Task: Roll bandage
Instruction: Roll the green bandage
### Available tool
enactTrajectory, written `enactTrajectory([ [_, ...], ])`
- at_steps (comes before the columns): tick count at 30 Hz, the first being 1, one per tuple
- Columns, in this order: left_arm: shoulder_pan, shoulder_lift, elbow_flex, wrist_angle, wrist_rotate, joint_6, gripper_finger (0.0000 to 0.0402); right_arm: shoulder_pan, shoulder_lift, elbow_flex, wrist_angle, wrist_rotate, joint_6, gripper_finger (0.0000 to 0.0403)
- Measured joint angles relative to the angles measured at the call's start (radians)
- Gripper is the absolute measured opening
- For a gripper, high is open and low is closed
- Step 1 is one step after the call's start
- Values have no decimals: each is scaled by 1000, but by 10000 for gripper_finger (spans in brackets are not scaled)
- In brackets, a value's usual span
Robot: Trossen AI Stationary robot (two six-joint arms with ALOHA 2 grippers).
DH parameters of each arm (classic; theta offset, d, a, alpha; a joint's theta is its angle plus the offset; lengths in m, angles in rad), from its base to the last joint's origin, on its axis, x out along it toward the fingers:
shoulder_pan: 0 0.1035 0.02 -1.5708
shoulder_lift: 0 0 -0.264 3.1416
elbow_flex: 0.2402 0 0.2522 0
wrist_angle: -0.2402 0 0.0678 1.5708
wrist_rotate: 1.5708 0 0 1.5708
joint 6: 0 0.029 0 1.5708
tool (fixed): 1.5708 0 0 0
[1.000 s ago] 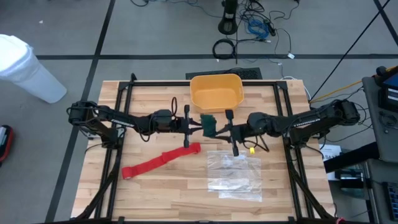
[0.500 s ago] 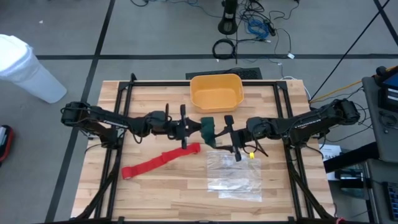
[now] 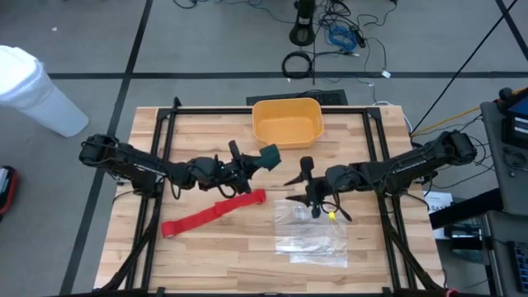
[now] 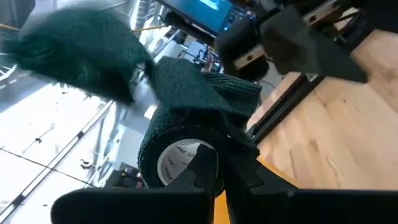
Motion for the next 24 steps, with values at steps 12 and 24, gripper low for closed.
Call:
enactTrajectory([
  [12,-16,2,-2,-74,72,37,10,18,-89,0,75,166,19,168],
  [24,28,3,1,-104,254,-150,10,8,-95,2,181,168,-131,162],
])
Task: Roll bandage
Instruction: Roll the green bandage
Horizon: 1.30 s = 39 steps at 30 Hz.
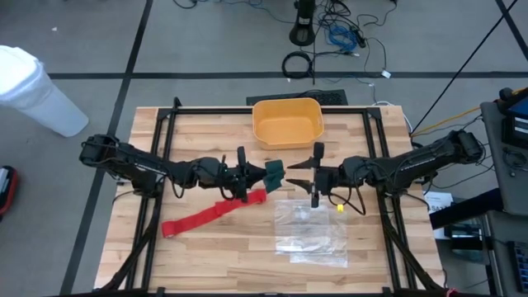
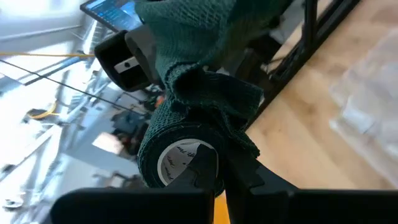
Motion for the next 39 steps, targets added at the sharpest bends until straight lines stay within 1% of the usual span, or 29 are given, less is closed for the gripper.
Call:
enactTrajectory([
  [3,19,0,2,-5,60,-56,10,0,9,0,31,-21,-12,162],
  [9,48,1,2,-66,137,-104,10,-13,9,0,56,-28,-26,162],
  [13,68,1,2,-71,178,-135,10,-41,12,0,57,-138,-2,162],
  [17,85,1,2,-65,219,-163,10,-59,41,0,90,-152,6,157],
  [23,86,1,2,-55,220,-164,10,-80,87,0,136,-156,2,113],
  [25,90,1,2,-54,221,-173,10,-80,96,0,159,-186,-18,94],
  [28,98,1,2,-50,220,-208,10,-80,100,0,184,-235,-30,61],
  [31,108,1,2,-50,220,-235,10,-80,97,0,184,-252,-32,16],
  [32,109,1,2,-50,217,-235,10,-80,96,0,184,-252,-35,8],
  [35,112,1,2,-50,191,-237,10,-70,96,0,184,-253,-18,3],
  [39,114,1,2,-19,71,-261,10,-39,95,0,127,-285,-13,1],
])
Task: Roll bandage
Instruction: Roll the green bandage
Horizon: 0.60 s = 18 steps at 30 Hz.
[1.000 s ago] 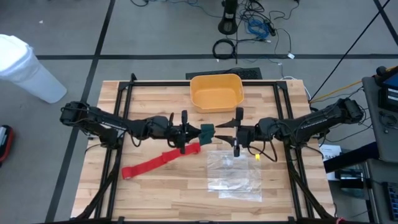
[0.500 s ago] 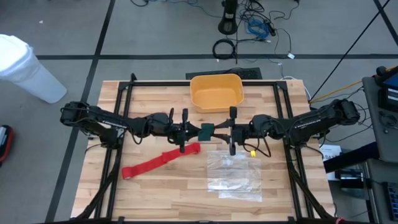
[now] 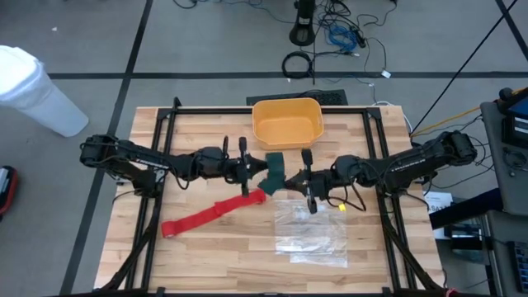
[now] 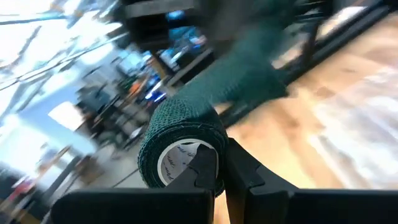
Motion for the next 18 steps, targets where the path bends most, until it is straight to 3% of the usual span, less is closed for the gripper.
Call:
enactTrajectory([
  [3,0,0,1,55,-99,-24,10,21,0,0,-87,-54,-1,0],
  [6,1,0,1,72,-116,-18,10,27,3,0,-170,-88,20,0],
  [11,1,0,1,132,-37,-23,10,12,26,0,-307,-133,129,0],
  [14,0,0,1,142,33,-27,10,2,51,0,-307,-109,166,3],
  [18,1,0,1,126,44,-27,10,-7,75,0,-288,-107,194,35],
])
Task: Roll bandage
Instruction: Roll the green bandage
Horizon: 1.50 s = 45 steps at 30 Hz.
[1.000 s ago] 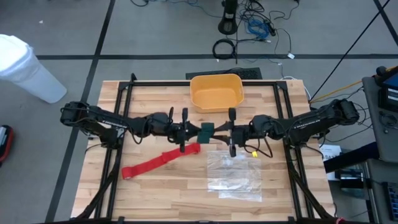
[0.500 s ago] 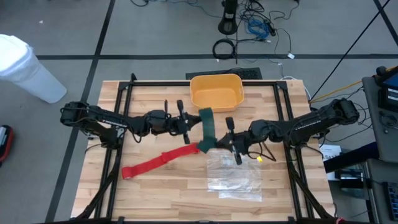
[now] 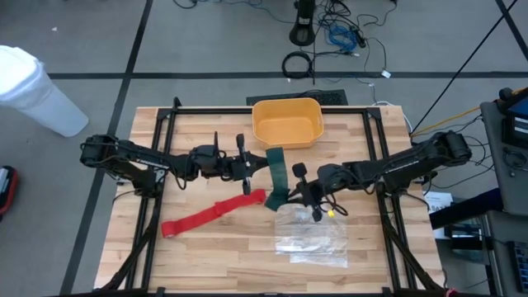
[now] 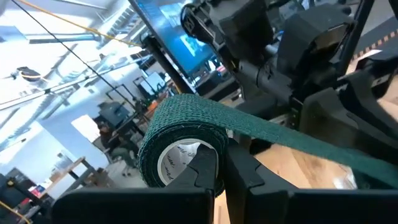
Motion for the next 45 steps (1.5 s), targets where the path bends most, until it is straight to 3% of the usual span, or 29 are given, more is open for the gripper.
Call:
enactTrajectory([
  [8,4,0,12,-12,-51,2,10,0,36,0,-6,-51,163,181],
  [13,4,0,25,-46,-83,11,10,-12,41,0,-58,48,233,241],
  [28,4,-1,37,-99,-39,-25,11,-14,-93,0,-93,406,168,208],
  [35,3,-1,37,-136,63,-50,11,-40,-128,0,-114,388,135,208],
  [40,2,-1,37,-137,98,-52,11,-98,-110,0,-74,251,184,208],
  [45,3,-1,37,-159,98,-54,11,-121,-94,0,-63,179,197,207],
])
